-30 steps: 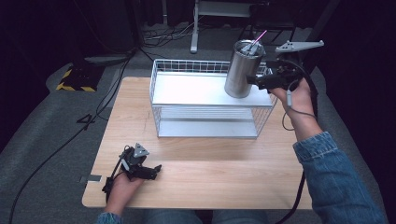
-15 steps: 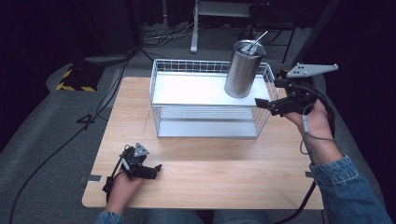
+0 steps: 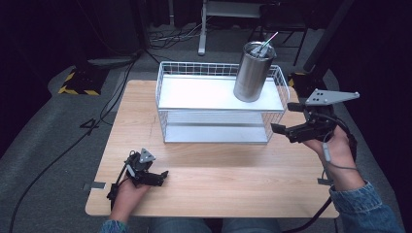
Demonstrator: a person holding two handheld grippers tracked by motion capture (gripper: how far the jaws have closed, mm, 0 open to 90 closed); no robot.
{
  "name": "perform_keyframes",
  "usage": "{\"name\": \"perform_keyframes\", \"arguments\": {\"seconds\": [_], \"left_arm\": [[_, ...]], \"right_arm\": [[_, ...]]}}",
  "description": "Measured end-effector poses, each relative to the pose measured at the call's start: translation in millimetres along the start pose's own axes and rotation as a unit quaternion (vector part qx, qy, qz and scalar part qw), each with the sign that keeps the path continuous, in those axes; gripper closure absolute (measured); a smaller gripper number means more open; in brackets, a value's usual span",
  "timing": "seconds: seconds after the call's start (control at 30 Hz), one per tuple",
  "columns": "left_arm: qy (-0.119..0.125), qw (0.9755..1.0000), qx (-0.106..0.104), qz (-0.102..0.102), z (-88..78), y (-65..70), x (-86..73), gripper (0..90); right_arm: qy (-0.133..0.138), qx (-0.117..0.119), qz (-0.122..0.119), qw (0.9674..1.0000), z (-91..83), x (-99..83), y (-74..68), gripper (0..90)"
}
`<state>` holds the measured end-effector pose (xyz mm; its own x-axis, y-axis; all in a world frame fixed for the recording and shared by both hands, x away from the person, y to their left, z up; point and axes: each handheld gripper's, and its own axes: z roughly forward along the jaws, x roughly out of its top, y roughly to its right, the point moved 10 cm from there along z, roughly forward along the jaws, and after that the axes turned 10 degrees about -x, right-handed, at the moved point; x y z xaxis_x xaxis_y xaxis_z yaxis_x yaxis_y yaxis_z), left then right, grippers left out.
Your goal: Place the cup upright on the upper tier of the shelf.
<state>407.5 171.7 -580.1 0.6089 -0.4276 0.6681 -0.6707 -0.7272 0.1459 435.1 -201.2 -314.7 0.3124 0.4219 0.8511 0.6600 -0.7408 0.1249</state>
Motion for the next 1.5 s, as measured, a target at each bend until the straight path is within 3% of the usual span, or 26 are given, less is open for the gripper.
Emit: {"name": "perform_keyframes", "arguments": {"seconds": [0.07,0.43,1.1,1.5], "left_arm": [[0.000,1.0000,0.000,0.000,0.0,0.0,0.0,3.0],[0.000,1.0000,0.000,0.000,0.0,0.0,0.0,3.0],[0.000,1.0000,0.000,0.000,0.0,0.0,0.0,3.0],[0.000,1.0000,0.000,0.000,0.0,0.0,0.0,3.0]], "right_arm": [[-0.006,0.006,-0.002,1.0000,0.4,-9.7,-2.4,14.9],[-0.028,0.011,0.016,0.9994,7.1,-53.9,-7.4,14.8],[-0.072,0.008,0.035,0.9967,36.1,-126.9,-20.0,14.6],[-0.070,-0.028,0.038,0.9964,53.7,-165.7,-20.0,14.6]]}}
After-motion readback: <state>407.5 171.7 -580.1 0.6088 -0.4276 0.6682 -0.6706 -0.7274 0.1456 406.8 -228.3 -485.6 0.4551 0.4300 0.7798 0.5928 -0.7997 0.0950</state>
